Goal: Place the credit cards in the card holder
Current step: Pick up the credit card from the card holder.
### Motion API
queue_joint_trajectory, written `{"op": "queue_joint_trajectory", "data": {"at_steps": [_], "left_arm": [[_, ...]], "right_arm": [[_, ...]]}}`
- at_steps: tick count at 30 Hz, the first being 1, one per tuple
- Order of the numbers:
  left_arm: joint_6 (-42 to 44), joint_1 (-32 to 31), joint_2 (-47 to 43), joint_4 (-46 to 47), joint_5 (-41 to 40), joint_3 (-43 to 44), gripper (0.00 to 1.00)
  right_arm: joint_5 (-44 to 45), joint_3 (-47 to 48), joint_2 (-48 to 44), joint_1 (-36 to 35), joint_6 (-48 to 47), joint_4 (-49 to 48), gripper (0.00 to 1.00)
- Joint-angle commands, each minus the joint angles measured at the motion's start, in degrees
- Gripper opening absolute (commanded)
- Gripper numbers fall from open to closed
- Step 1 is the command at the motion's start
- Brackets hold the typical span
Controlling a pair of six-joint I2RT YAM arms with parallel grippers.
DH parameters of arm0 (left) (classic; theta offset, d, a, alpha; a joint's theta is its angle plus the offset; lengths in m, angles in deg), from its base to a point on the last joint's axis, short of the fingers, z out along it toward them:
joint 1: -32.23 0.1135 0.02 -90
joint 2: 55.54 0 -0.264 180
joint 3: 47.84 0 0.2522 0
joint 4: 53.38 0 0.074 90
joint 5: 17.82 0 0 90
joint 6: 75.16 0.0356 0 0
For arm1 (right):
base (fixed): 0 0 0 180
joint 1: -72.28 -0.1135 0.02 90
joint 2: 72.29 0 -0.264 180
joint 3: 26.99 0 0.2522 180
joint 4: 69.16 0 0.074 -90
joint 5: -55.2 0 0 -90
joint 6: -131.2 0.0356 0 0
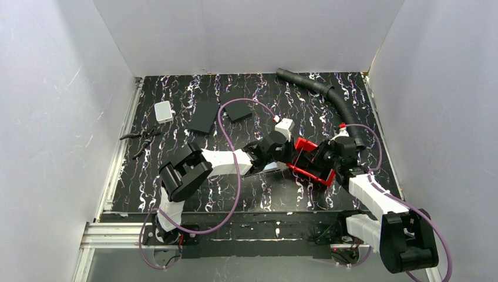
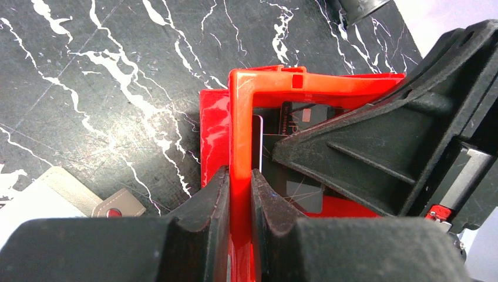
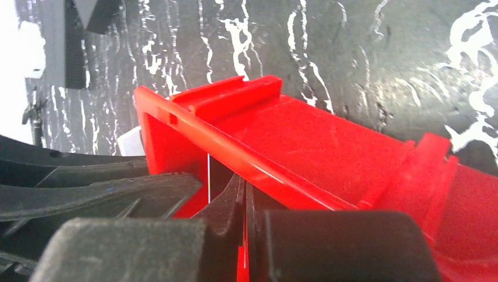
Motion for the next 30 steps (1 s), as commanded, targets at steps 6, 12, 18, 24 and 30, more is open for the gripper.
{"op": "queue_joint_trajectory", "data": {"at_steps": [6, 12, 18, 24, 30], "left_arm": [[-6.16, -0.4, -2.22, -3.92, -3.27, 5.04, 0.0], [-10.27, -0.38, 2.0, -13.27, -1.02, 11.99, 0.05], [-12.19, -0.28, 3.8, -20.74, 3.35, 18.1, 0.47], [-12.78, 2.53, 1.01, -37.01, 7.78, 26.3, 0.59], [-16.8, 10.33, -15.72, -39.42, 11.88, 14.57, 0.86]], "right_arm": [[12.82, 15.97, -3.04, -0.11, -7.18, 28.6, 0.01], [20.59, 26.19, -2.44, -0.11, -10.19, 44.89, 0.01], [22.52, 33.44, -5.45, -0.11, -14.03, 48.44, 0.01], [17.94, 37.49, -5.52, -0.11, -16.13, 46.16, 0.01], [6.18, 39.51, -3.55, -0.11, -11.04, 37.7, 0.01]]}}
